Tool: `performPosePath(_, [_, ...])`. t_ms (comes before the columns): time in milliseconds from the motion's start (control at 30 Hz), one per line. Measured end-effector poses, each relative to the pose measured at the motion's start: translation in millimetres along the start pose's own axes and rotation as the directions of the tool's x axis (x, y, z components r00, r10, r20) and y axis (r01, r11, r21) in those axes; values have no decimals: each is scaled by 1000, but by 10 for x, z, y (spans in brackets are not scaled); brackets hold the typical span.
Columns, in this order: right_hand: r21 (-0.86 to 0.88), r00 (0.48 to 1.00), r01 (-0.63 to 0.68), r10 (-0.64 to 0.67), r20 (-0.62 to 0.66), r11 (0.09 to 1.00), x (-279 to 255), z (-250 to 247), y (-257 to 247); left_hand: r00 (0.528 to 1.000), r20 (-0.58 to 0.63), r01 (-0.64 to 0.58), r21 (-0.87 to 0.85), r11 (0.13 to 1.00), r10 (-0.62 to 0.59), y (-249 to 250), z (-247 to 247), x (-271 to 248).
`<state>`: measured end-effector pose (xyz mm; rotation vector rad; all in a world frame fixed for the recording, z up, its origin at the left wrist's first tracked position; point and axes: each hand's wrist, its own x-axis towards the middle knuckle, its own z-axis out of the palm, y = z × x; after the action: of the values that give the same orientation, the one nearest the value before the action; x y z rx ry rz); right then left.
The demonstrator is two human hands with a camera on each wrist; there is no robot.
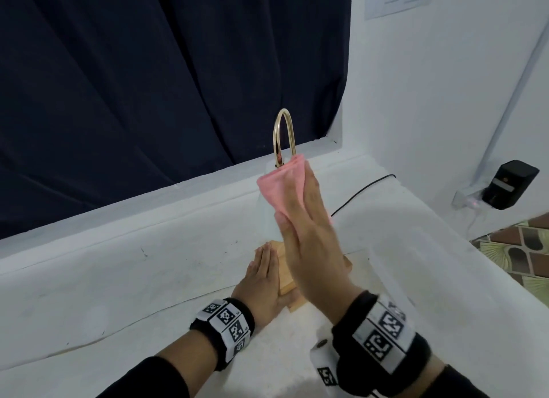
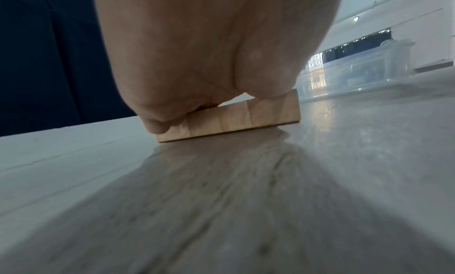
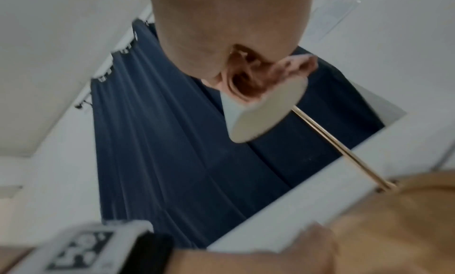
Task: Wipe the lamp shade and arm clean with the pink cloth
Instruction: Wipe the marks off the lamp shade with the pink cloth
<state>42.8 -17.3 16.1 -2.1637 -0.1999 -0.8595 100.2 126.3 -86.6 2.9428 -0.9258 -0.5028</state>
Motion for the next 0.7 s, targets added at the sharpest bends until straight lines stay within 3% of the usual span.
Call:
performPosePath(133, [-43,998,-29,26,-61,999,18,108,72,999,-26,-22,80,997,25,-62,93,65])
performPosePath(267, [47,987,-119,123,-108,992,156,84,47,999,-47,18,16,1000,-17,14,50,21])
performPosePath(433, [326,940,-315,340,-22,891,77,23,165,998,-24,58,39,998,-57,84,-14,-7])
performPosePath(567, [389,886,-435,462,27,812,-58,-51,214,998,-23,57,31,998,-56,84,-34,0])
performPosePath(633, [412,883,-439,469,31,798,-97,-76,178,998,-21,51,31,998,-51,86,-47,-7])
performPosePath(700, [392,930,-337,368,-5,856,-75,-90,98,999,-14,43,45,998,-42,77,-30,1])
